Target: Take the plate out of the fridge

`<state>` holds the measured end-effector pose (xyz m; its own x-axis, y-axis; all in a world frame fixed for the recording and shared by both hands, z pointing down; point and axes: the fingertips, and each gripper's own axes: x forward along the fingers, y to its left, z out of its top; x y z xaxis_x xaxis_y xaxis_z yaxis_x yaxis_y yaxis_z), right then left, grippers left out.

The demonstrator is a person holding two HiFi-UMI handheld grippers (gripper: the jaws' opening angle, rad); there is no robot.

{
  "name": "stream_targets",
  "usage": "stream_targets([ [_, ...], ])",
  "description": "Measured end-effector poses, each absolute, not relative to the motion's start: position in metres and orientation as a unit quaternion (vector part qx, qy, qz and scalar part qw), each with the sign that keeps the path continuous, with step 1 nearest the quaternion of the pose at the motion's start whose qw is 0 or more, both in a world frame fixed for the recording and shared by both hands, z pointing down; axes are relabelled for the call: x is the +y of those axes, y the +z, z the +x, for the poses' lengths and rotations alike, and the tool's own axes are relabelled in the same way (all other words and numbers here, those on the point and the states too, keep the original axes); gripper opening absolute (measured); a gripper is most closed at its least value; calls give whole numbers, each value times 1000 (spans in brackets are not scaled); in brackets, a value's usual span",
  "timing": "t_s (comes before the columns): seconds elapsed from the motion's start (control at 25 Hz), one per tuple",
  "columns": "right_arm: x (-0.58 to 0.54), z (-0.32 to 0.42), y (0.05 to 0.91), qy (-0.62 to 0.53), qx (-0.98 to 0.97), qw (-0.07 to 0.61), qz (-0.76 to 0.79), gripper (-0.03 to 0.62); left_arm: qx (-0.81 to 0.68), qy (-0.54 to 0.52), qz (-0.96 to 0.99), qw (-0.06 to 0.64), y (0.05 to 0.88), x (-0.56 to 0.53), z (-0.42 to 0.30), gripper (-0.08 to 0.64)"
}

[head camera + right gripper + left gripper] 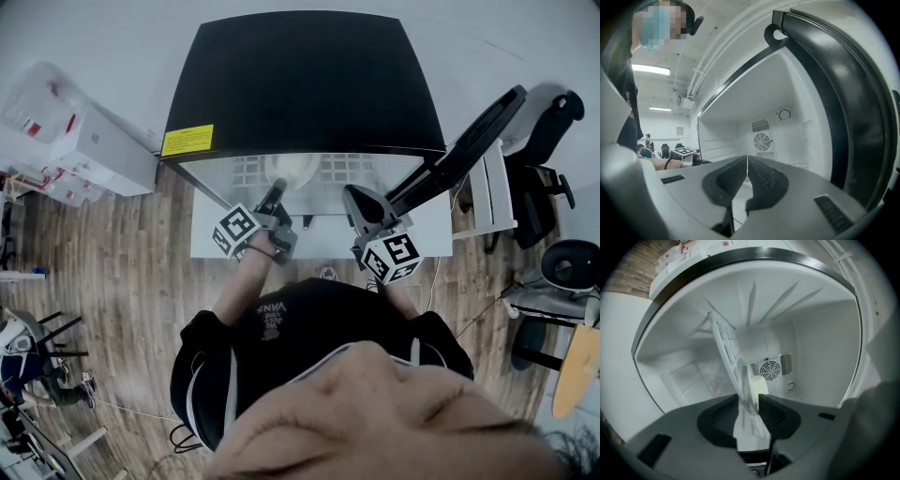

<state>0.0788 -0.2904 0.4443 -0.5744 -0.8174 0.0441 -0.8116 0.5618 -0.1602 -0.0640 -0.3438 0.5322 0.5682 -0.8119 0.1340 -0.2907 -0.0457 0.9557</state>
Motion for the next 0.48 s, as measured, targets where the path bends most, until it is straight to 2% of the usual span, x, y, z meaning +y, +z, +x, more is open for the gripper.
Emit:
stream_targets([
  [0.48, -292, 74, 447, -83, 888, 14, -452, 12, -402, -244, 668, 576, 534, -343, -65, 126],
])
